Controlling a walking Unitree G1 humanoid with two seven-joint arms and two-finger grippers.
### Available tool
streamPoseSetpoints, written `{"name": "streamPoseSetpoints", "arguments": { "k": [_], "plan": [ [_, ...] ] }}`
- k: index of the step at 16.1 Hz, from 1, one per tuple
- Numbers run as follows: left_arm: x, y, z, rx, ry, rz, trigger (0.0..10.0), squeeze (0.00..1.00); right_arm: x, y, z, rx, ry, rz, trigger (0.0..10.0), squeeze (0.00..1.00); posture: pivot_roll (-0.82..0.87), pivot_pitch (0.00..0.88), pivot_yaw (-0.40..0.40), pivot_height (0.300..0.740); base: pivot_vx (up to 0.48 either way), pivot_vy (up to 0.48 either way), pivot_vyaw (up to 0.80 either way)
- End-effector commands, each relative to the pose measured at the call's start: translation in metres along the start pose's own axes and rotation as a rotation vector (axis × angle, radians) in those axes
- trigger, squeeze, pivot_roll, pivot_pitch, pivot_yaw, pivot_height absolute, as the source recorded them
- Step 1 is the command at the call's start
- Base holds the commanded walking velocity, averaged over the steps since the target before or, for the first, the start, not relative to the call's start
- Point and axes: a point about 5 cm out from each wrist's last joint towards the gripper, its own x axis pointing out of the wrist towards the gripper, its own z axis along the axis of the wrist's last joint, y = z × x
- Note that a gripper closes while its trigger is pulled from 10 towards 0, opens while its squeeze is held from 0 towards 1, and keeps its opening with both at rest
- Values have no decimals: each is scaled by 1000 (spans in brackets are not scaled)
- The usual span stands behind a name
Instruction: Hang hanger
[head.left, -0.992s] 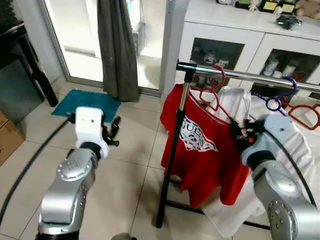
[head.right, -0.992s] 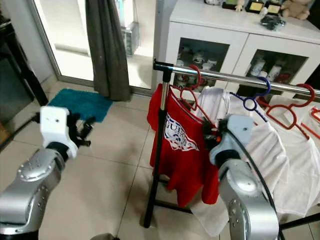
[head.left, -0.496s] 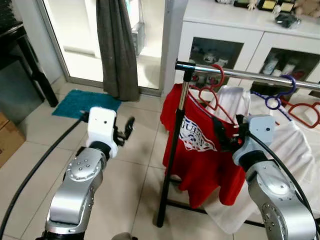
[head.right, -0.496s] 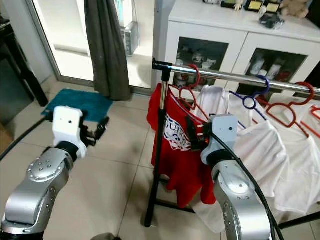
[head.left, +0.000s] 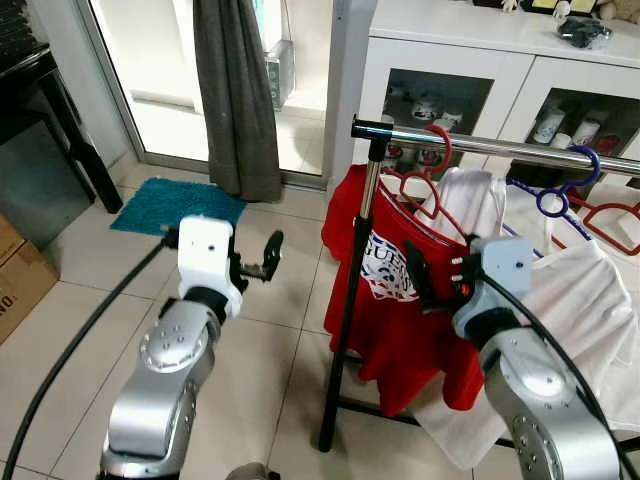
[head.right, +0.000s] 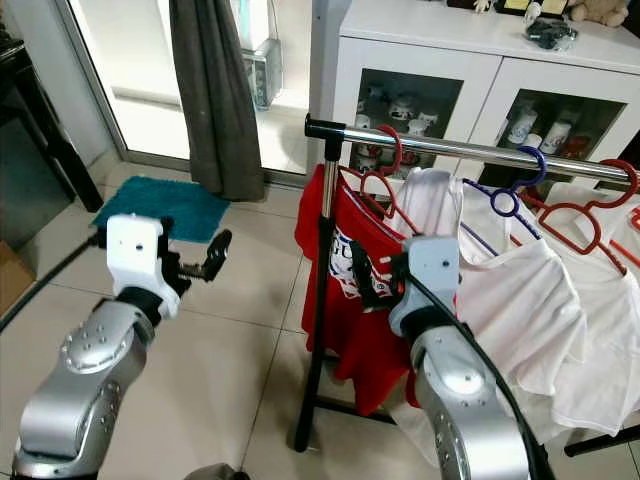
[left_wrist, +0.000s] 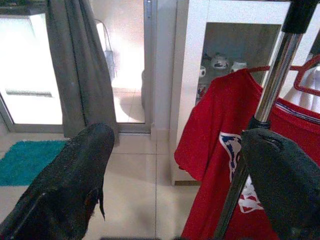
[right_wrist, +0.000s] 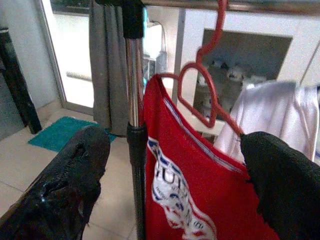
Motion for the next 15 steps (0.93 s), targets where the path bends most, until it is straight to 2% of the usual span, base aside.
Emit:
{"name": "streamPoseSetpoints", "arguments": {
  "k": [1, 2, 5, 8, 10, 13, 14, 15],
  "plan": [
    [1, -2, 4, 19, -22, -8, 10000, 1000, 2, -10, 5, 8, -32, -72, 10000, 1000, 32, 0, -1, 740, 0, -319, 0],
    [1, 0, 5, 18, -22, -4, 10000, 1000, 5, -8, 8, 42, -45, -67, 10000, 1000, 25, 0, 7, 740, 0, -315, 0],
    [-1, -2, 1, 26, -10, -9, 10000, 1000, 6, -4, 14, 44, -77, -13, 10000, 1000, 26, 0, 20, 740, 0, -317, 0],
    [3, 3, 3, 37, -22, -6, 10000, 1000, 4, 2, 14, 60, -81, -8, 10000, 1000, 27, 0, 4, 740, 0, -316, 0],
    [3, 3, 4, 38, -24, 4, 10000, 1000, 5, 5, 11, 23, -60, 32, 10000, 1000, 38, 0, 13, 740, 0, -293, 0],
    [-1, -2, 3, 2, -10, -53, 10000, 1000, 4, 1, 12, 63, -72, 20, 10000, 1000, 41, 0, 31, 740, 0, 0, 0],
    [-1, -2, 4, 5, -12, -70, 10000, 796, 3, 1, 13, 84, -85, 19, 10000, 1000, 49, 0, 31, 740, 0, 0, 0],
    [1, -2, 5, 24, -20, -79, 10000, 494, 2, 0, 12, 101, -84, 6, 10000, 1000, 55, 0, 30, 740, 0, 0, 0]
  ]
}}
